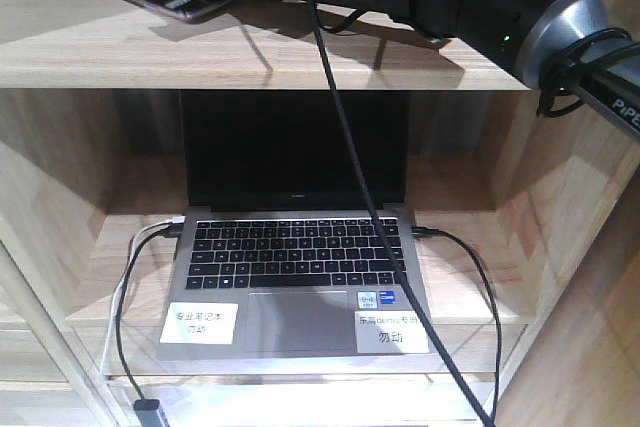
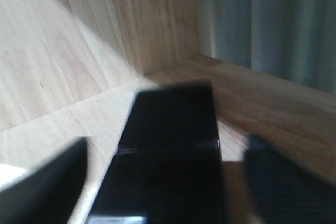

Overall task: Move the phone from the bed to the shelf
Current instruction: 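Lower the phone flat onto the upper shelf and open the right gripper, then withdraw the open right gripper away from the phone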

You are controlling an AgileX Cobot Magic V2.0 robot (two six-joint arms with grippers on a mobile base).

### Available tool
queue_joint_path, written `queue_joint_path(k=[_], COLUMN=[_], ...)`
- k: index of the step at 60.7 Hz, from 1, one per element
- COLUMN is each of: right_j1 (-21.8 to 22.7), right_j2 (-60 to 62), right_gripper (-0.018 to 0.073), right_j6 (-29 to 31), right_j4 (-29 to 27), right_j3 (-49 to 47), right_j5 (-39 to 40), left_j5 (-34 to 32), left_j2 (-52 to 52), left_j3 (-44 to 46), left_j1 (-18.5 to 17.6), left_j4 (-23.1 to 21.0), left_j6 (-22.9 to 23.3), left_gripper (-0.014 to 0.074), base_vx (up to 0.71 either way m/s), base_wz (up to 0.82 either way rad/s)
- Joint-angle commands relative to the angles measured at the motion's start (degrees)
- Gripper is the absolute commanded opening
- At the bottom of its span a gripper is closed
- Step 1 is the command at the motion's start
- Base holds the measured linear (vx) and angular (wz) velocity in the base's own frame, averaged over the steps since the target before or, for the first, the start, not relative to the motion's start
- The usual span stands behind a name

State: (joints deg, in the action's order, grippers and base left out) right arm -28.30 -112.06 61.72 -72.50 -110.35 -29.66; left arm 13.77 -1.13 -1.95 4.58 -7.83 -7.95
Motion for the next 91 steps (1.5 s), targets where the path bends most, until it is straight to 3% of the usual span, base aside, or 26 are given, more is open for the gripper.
queue_joint_path(k=[1,39,49,68,80,91], right_j1=[0.1,0.24,0.24,0.24,2.6,5.82], right_j2=[3.11,6.14,7.62,10.68,15.02,21.16], right_gripper=[0.0645,0.0521,0.0396,-0.0008,-0.0009,-0.0007], right_j6=[0.63,0.46,0.02,-4.38,-6.22,-3.64], right_j4=[-1.76,-1.18,1.59,9.61,9.56,7.26], right_j3=[-1.85,-1.75,-1.75,-1.45,5.92,14.33], right_j5=[1.79,1.57,1.44,-2.2,-1.3,0.7], left_j5=[-4.23,-4.23,-4.23,-4.23,-4.23,-4.23], left_j2=[-0.35,-0.35,-0.35,-0.35,-0.35,-0.35], left_j3=[-0.16,-0.16,-0.16,-0.16,-0.16,-0.16], left_j1=[-0.24,-0.24,-0.24,-0.24,-0.24,-0.24], left_j4=[-0.51,-0.51,-0.51,-0.51,-0.51,-0.51], left_j6=[0.22,0.22,0.22,0.22,0.22,0.22], left_gripper=[0.0001,0.0001,0.0001,0.0001,0.0001,0.0001], base_vx=[0.0,0.0,0.0,0.0,0.0,0.0], base_wz=[0.0,0.0,0.0,0.0,0.0,0.0])
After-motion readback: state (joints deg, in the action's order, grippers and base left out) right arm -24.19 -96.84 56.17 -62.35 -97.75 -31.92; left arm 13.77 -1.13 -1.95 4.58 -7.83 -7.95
